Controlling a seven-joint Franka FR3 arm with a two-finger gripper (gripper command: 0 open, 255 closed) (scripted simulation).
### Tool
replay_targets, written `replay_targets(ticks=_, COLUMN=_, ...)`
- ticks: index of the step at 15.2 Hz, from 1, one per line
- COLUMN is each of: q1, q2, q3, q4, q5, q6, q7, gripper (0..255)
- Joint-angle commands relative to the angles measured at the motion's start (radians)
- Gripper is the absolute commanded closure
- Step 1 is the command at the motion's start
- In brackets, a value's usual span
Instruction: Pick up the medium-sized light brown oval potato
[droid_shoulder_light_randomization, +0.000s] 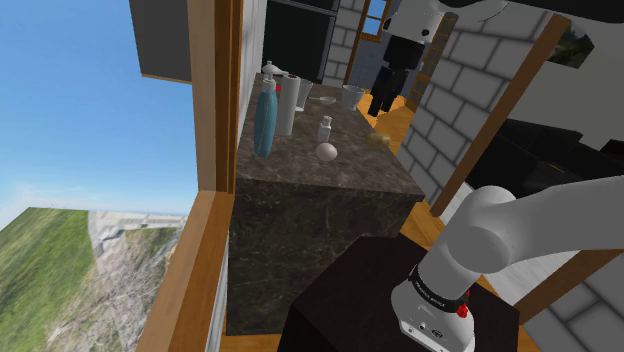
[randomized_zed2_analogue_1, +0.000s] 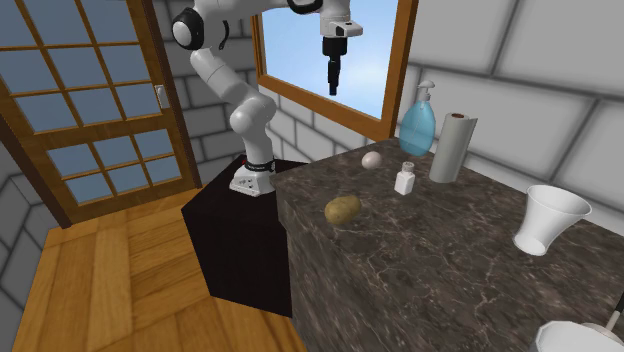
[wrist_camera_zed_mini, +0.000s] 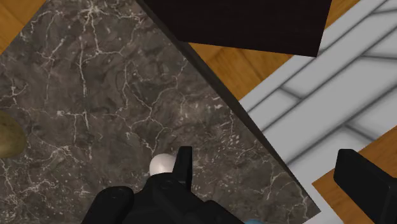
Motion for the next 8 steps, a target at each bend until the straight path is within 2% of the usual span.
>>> replay_targets(ticks=1, q1=0.0, q2=0.0, q3=0.0, q4=0.0, q5=0.0, q6=0.0, q7=0.0, gripper=0)
replay_targets(ticks=8, q1=-0.012, q2=0.075, q3=-0.158, q4=-0.033, q5=-0.116, q6=0.078, q7=-0.255, gripper=0)
